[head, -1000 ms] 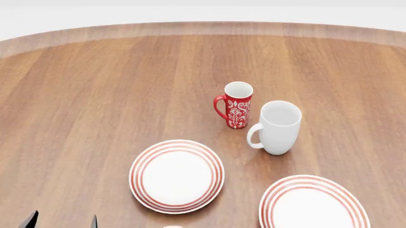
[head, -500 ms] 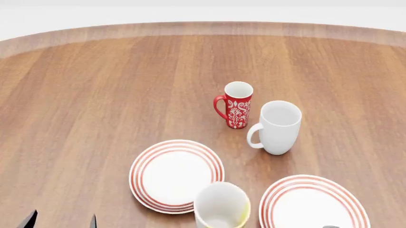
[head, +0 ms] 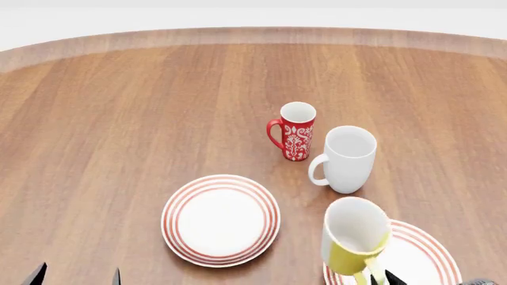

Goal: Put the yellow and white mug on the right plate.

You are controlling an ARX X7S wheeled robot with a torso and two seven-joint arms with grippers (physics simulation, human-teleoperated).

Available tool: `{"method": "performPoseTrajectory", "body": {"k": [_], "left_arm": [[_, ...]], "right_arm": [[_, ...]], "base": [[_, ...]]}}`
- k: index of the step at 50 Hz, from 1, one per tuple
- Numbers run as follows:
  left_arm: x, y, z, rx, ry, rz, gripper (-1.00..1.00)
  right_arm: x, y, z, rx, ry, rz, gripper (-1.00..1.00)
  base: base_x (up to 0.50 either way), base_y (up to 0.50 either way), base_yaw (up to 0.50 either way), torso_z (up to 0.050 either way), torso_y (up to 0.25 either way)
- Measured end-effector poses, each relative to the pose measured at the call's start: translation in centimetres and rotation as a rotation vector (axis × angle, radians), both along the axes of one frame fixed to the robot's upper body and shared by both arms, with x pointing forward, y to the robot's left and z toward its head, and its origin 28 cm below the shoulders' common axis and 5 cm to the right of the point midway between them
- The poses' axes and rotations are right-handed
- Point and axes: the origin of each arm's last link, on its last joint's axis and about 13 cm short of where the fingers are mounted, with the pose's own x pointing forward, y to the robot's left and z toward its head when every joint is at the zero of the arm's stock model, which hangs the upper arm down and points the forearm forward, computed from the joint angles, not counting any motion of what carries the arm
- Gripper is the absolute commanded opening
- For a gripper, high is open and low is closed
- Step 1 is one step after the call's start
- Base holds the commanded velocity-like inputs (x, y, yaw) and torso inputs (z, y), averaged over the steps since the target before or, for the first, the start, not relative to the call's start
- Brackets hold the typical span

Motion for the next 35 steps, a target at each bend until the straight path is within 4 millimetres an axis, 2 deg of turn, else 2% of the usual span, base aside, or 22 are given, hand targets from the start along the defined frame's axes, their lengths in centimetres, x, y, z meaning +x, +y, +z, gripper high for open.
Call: {"method": "performPoseTrajectory", "body": {"k": [16, 35], "left_arm": [[0.0, 0.0, 0.0, 0.001, 0.000, 0.002, 1.00], [0.0, 0.0, 0.0, 0.001, 0.001, 0.001, 1.00]], "right_arm": [[1.2, -0.4, 0.3, -0.009, -0.005, -0.175, -1.00], [2.3, -0.4, 0.8, -0.044, 0.030, -0.281, -1.00]], "base": [[0.00, 0.00, 0.00, 0.000, 0.000], [0.00, 0.00, 0.00, 0.000, 0.001]]}}
